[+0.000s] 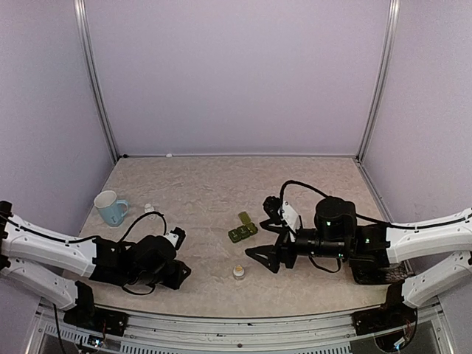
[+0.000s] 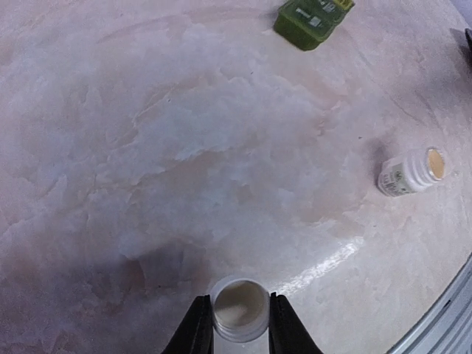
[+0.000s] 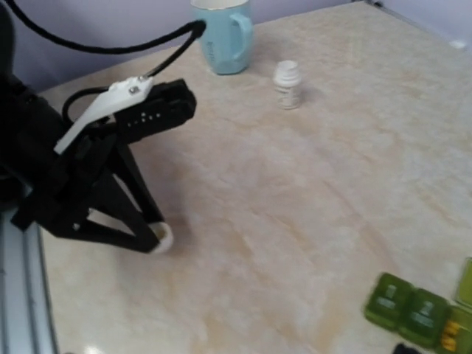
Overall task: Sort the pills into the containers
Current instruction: Pick up the lid of the pill bottle from the center of the board, then pass from the left arm to the right
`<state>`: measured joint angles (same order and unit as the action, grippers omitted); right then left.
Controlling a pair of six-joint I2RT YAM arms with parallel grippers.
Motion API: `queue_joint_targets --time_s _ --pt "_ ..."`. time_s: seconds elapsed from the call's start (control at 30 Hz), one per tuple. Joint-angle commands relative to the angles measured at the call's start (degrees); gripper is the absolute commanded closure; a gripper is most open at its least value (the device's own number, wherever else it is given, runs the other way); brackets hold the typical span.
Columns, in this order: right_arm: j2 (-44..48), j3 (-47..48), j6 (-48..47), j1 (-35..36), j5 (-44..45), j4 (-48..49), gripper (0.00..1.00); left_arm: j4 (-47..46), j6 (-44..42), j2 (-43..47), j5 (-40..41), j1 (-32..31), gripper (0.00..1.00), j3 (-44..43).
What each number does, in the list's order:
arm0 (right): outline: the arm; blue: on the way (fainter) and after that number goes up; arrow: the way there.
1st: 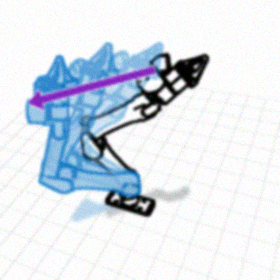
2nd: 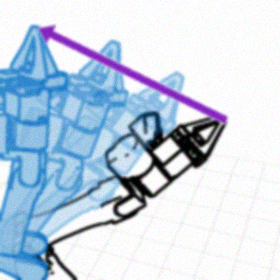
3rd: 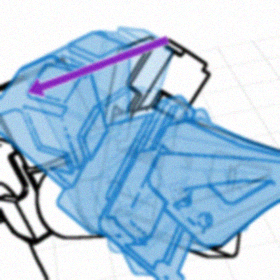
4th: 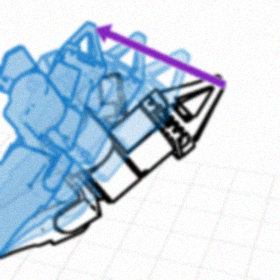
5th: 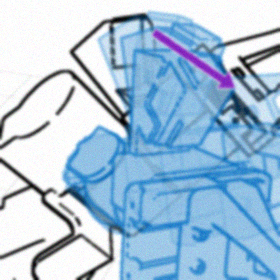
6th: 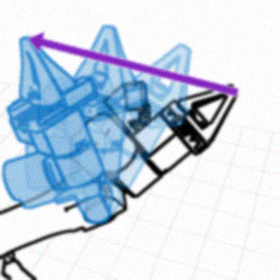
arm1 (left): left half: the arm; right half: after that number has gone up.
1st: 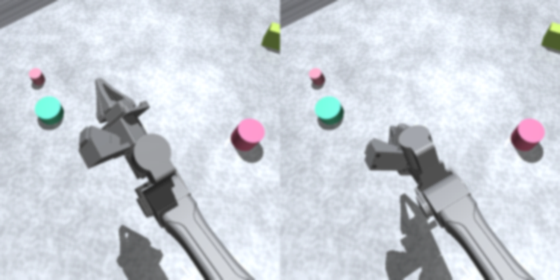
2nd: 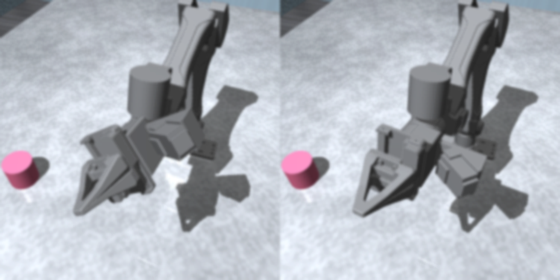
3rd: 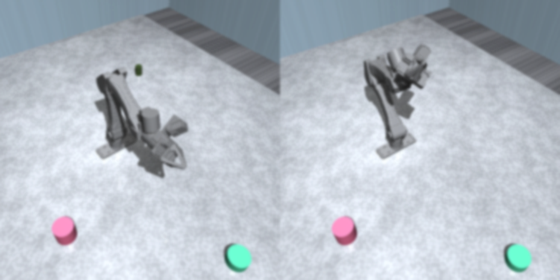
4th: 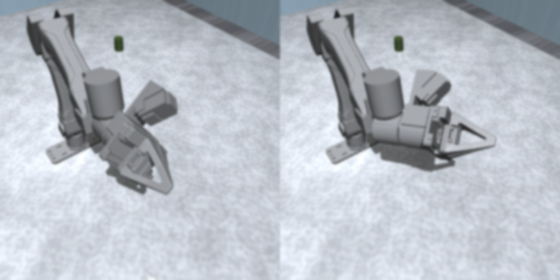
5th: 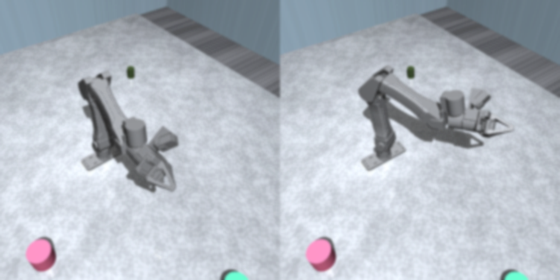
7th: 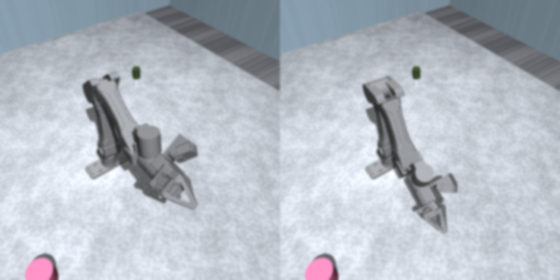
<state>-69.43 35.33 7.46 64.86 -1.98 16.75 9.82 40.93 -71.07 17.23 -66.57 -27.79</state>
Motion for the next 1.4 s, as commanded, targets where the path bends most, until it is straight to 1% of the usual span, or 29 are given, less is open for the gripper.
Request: queue_joint_targets --time_s 0.0,0.07,0.23,0.37,0.47,0.67,0.83,1.0,1.13,1.2,1.37 --pt "-3.5 5.9 7.0 0.4 -5.4 -5.8 0.10 -3.9 -3.9 5.1 1.2 -1.6 0.76 0.2" --pt "-5.9 9.1 9.9 0.4 -7.7 -8.3 0.10 -5.2 -5.2 7.2 1.4 -2.4 0.76 0.4" --pt "-12.0 17.0 17.7 0.4 -10.2 -16.0 0.11 -8.5 -8.3 10.2 0.7 -4.0 0.76 0.1" --pt "-15.9 22.1 23.8 -0.2 -13.7 -18.5 0.11 -10.2 -10.6 10.9 0.3 -6.1 0.75 -0.8" --pt "-16.8 23.4 28.4 -1.6 -17.0 -17.5 0.12 -10.9 -11.9 11.0 0.9 -7.9 0.75 -1.5" --pt "-19.9 24.3 35.3 -3.8 -26.7 -14.0 0.18 -10.8 -14.0 10.7 3.5 -10.7 0.75 -3.5" --pt "-23.5 25.7 37.7 -4.1 -32.6 -13.5 0.24 -10.1 -15.1 10.0 6.1 -13.1 0.75 -5.2" --pt "-25.4 27.1 39.0 -4.1 -35.3 -13.3 0.28 -9.8 -16.1 8.4 8.1 -15.2 0.75 -6.7" --pt "-26.9 28.2 39.8 -4.1 -38.5 -12.6 0.35 -9.0 -16.6 7.2 9.4 -16.4 0.75 -7.9" --pt "-27.5 28.5 40.1 -4.1 -39.7 -12.2 0.39 -8.8 -16.7 6.8 9.7 -16.7 0.75 -8.3" --pt "-28.6 29.1 39.2 -4.1 -40.4 -14.2 0.44 -8.9 -16.7 6.9 10.3 -17.2 0.75 -8.2"
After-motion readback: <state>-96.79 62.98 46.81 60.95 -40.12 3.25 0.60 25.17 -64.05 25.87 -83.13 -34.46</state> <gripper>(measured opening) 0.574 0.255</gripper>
